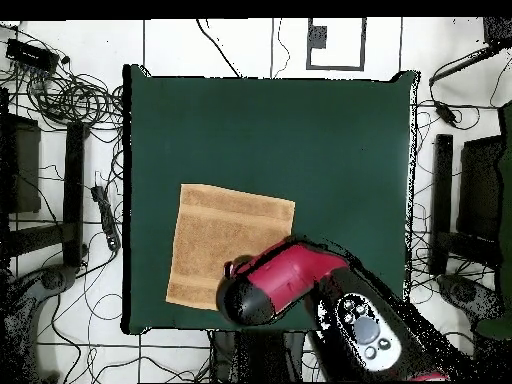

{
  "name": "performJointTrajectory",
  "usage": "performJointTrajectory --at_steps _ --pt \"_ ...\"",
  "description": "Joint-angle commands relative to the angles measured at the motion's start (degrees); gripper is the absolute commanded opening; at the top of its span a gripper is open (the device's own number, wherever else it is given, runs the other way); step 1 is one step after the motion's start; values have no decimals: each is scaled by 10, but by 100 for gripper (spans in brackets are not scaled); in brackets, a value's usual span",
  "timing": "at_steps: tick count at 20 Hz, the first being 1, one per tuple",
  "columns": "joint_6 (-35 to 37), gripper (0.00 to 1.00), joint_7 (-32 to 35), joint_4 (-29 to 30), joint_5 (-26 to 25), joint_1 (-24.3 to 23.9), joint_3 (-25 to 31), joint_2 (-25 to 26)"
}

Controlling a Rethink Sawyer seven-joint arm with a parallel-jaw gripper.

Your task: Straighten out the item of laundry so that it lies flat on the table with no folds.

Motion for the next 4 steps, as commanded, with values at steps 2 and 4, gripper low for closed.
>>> performJointTrajectory --at_steps 2,4 --pt "-63 100 113 86 41 64 -44 -65" --pt "-62 100 108 85 51 73 -55 -68"
